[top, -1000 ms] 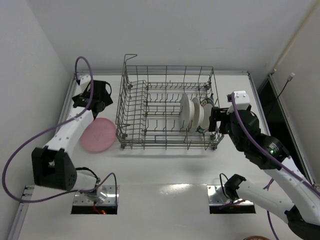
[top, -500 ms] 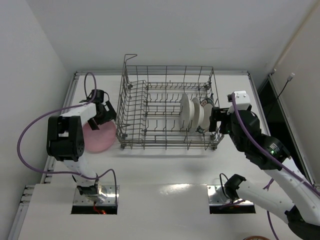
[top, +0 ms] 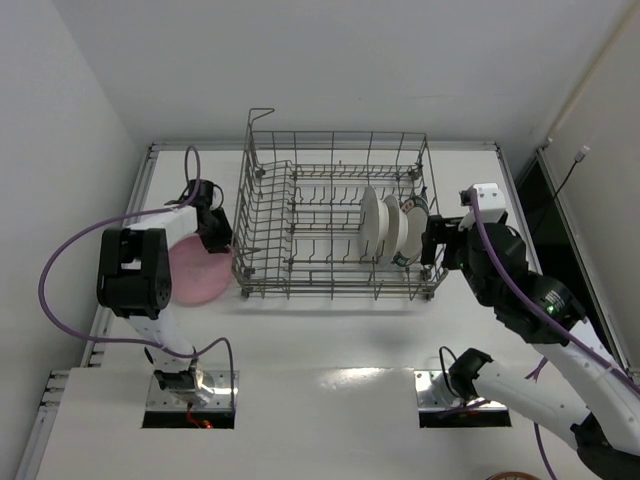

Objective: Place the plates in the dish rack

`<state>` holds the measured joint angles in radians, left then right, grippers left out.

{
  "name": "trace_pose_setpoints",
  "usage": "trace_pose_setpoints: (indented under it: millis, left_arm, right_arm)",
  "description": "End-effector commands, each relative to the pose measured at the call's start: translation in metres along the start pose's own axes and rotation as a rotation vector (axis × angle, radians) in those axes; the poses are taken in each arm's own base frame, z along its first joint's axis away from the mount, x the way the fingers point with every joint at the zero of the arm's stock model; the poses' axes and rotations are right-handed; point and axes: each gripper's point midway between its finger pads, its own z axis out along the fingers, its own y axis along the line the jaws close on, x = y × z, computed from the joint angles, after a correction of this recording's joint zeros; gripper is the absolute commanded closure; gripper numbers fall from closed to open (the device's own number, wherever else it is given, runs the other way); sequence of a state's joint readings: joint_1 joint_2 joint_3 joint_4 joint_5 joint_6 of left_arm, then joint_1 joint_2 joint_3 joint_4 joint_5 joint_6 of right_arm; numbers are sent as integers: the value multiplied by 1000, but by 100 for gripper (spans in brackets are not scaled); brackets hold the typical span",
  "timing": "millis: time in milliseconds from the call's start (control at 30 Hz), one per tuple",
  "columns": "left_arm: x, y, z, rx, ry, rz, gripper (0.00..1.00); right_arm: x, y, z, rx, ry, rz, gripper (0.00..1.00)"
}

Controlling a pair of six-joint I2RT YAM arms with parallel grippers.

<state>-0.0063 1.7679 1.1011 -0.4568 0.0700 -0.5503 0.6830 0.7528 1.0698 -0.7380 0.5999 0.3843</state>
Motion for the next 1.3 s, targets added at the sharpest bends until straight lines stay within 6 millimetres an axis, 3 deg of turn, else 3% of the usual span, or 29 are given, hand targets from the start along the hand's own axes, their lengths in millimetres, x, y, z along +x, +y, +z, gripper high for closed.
trace_pose_setpoints:
  millis: [0, 67, 100, 133, 367, 633, 733, 900, 1000, 1133, 1167, 1267]
  left_arm:
    - [6, -19, 3, 97, 45, 51, 75]
    - [8, -16, 6, 94, 52, 74, 82]
    - [11, -15, 5, 88, 65, 73, 94]
    - [8, -14, 4, 81, 59, 82, 100]
    - [-13, -3, -28, 17, -29, 124, 100]
    - [-57, -27, -83, 98, -188, 149, 100]
    - [-82, -33, -118, 68, -290, 145, 100]
    - [-118, -66, -205, 120, -515, 160, 100]
    - [-123, -77, -241, 145, -582, 170, 100]
    - [-134, -90, -310, 223, -729, 146, 100]
    - [-132, -96, -340, 285, -795, 153, 100]
    - [-120, -132, -388, 524, -852, 200, 100]
  right_arm:
    - [-9, -3, -4, 4, -25, 4, 19]
    - [-10, -1, -4, -4, -16, 0, 19]
    - [-12, -1, -5, -4, -18, 1, 19]
    - [-12, -1, -5, -4, -18, 1, 19]
    - [-14, -5, -12, -6, -24, 14, 19]
    - [-19, 0, -13, -27, -28, 29, 19]
    - [-18, 1, -11, -26, -20, 33, 19]
    - [-20, 2, -10, -26, -20, 33, 19]
    - [-16, 7, -6, -30, -2, 32, 19]
    - [-20, 8, -7, -41, -7, 37, 19]
    - [-20, 8, -7, -41, -7, 37, 19]
    - [-20, 7, -7, -29, -1, 31, 19]
